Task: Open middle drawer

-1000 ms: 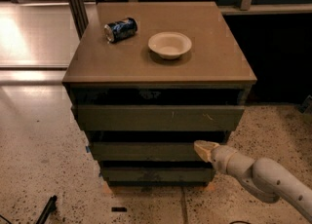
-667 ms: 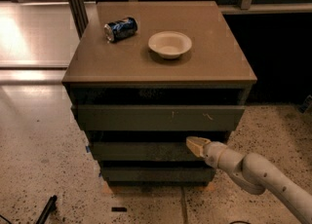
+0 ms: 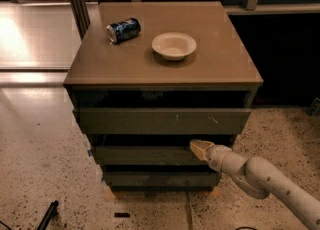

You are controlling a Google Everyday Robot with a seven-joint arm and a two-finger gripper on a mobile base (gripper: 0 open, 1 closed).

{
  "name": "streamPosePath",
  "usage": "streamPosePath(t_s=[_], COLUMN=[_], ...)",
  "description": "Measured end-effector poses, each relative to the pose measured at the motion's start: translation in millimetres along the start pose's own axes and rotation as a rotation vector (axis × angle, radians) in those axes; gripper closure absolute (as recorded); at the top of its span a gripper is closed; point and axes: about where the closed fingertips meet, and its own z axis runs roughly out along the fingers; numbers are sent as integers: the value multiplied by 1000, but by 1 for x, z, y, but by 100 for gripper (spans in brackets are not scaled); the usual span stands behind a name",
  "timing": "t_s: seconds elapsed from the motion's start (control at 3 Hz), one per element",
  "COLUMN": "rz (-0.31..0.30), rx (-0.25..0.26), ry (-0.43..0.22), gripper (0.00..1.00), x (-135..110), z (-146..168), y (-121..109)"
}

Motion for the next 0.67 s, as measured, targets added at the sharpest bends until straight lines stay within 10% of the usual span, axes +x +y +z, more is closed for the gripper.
streamPosePath(t_s=[0.67], rz=[-95], rx=[83], ry=[62], gripper=[100], x=[8], z=[25], y=[-16])
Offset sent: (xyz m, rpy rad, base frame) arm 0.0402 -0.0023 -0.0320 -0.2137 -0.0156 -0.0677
